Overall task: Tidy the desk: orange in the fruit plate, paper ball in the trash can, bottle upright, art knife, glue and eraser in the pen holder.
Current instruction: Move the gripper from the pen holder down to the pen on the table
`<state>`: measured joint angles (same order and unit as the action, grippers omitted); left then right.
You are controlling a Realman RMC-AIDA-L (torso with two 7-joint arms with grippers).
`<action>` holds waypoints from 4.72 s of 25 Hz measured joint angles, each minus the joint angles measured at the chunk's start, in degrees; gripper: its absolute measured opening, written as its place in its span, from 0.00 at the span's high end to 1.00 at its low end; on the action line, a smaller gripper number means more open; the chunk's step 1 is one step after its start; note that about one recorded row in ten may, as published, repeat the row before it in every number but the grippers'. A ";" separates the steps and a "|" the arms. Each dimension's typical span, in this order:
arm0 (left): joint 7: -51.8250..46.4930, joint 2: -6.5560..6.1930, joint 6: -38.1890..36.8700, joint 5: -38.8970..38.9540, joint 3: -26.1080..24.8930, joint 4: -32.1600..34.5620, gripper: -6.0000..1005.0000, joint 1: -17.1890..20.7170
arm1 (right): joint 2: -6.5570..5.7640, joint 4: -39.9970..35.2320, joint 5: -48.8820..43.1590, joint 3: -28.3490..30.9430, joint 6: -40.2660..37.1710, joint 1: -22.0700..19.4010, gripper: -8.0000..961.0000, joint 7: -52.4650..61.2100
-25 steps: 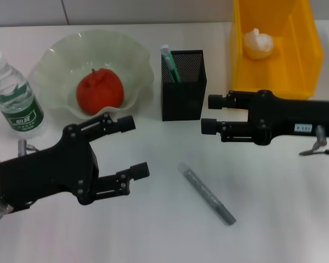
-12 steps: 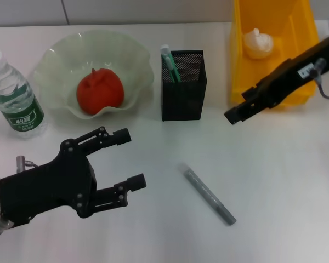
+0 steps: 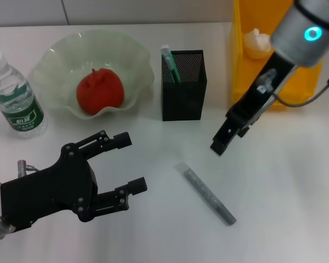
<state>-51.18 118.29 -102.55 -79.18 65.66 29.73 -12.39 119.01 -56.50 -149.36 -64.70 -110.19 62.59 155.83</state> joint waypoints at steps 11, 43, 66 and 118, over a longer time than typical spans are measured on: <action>0.11 0.10 0.34 -0.14 0.00 -0.03 0.20 0.08 | 0.62 8.55 0.32 -8.02 5.81 2.12 0.24 2.58; 3.69 0.10 6.72 -3.91 0.88 -3.81 0.20 -2.11 | 0.87 20.31 15.17 -28.01 21.36 2.19 0.27 2.78; 3.72 0.29 8.12 -4.06 1.23 -4.51 0.20 -2.29 | 0.88 21.09 18.19 -33.39 24.51 1.97 0.57 2.68; 3.72 0.36 10.30 -3.99 1.23 -5.12 0.20 -4.13 | 0.88 21.87 20.87 -40.22 28.90 2.18 0.75 2.19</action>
<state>-47.46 118.65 -92.25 -83.17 66.88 24.61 -16.52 119.88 -34.63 -128.49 -104.92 -81.29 64.77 158.02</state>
